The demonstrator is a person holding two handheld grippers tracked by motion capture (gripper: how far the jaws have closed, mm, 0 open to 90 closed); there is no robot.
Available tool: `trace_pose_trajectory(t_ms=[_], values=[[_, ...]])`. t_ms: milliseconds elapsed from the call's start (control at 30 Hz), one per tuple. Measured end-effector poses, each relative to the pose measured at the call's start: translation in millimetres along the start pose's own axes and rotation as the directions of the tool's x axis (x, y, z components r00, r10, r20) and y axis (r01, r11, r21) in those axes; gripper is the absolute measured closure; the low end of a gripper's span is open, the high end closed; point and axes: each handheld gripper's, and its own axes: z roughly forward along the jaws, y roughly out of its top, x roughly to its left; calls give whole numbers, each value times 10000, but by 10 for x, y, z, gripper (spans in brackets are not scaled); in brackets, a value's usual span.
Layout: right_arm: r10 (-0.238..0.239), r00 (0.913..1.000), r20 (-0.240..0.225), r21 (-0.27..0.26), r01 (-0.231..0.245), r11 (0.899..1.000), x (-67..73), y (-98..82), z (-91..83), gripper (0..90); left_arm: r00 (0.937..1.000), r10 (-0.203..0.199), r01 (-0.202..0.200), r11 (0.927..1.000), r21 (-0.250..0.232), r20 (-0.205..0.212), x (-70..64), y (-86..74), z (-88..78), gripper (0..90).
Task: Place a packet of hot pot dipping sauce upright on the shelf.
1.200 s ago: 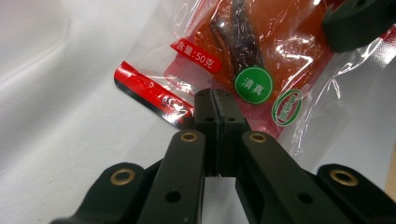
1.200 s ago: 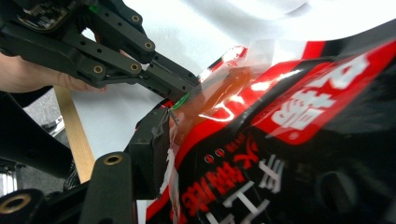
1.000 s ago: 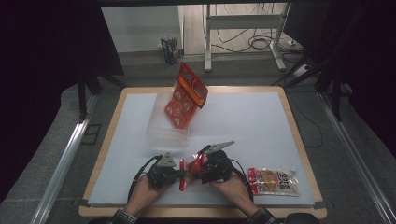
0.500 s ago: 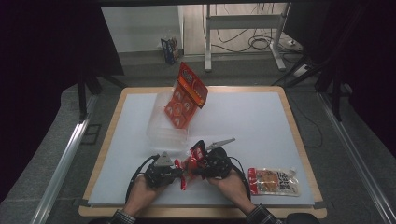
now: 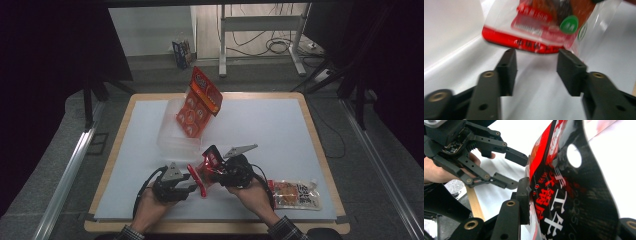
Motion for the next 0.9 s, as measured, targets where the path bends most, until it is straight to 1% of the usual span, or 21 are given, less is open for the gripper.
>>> trace_pose_trajectory(t_ms=[67, 167, 200, 233, 267, 300, 333, 367, 400, 467, 567, 633, 767, 800, 900], values=[[-52, 10000, 58, -45, 53, 10000, -9, 14, -40, 701, 10000, -13, 13, 9999, -135, -11, 2, -11, -7, 402], [-120, 9999, 96, -25, 121, 9999, -22, 29, -77, 701, 10000, -12, 12, 9998, -181, 15, 5, -21, -14, 308], [-164, 9998, 116, -12, 164, 9999, -29, 36, -94, 701, 10000, -49, 50, 9997, -222, 31, 4, -25, -18, 308], [-201, 9997, 154, -8, 201, 9998, -37, 43, -117, 701, 10000, -62, 64, 9997, -233, 70, 5, -26, -22, 280], [-259, 9995, 198, -19, 260, 9997, -52, 55, -156, 701, 9998, -161, 165, 9993, -347, 108, 2, -28, -36, 255], [-259, 9995, 198, -19, 260, 9997, -52, 55, -156, 701, 9998, -161, 165, 9993, -347, 108, 2, -28, -36, 237], [-285, 9992, 270, -52, 287, 9996, -67, 65, -200, 701, 9997, -223, 226, 9991, -369, 96, -4, -29, -48, 211], [-305, 9991, 300, -55, 307, 9995, -74, 69, -218, 701, 9997, -252, 253, 9990, -362, 51, -11, -32, -51, 189], [-334, 9989, 337, -97, 337, 9994, -86, 75, -241, 701, 9998, -184, 185, 9994, -298, 32, -11, -35, -57, 173], [-349, 9985, 428, -143, 355, 9993, -108, 93, -289, 701, 9998, -201, 202, 9995, -256, 55, -22, -38, -65, 133], [-425, 9974, 590, -202, 438, 9988, -142, 130, -351, 702, 9998, -189, 191, 9995, -267, 60, -33, -40, -75, 94], [-477, 9967, 662, -209, 492, 9986, -169, 161, -387, 702, 9997, -250, 251, 9991, -348, 46, -47, -45, -100, 71], [-589, 9951, 797, -190, 606, 9980, -217, 212, -421, 702, 9996, -295, 295, 9990, -340, 5, -52, -63, -134, 33], [-656, 9939, 886, -163, 673, 9976, -258, 253, -432, 702, 9995, -324, 323, 9988, -369, -20, -54, -74, -153, 26], [-741, 9928, 940, -114, 755, 9971, -291, 286, -439, 702, 9991, -426, 421, 9976, -554, -79, -62, -100, -207, 17]])
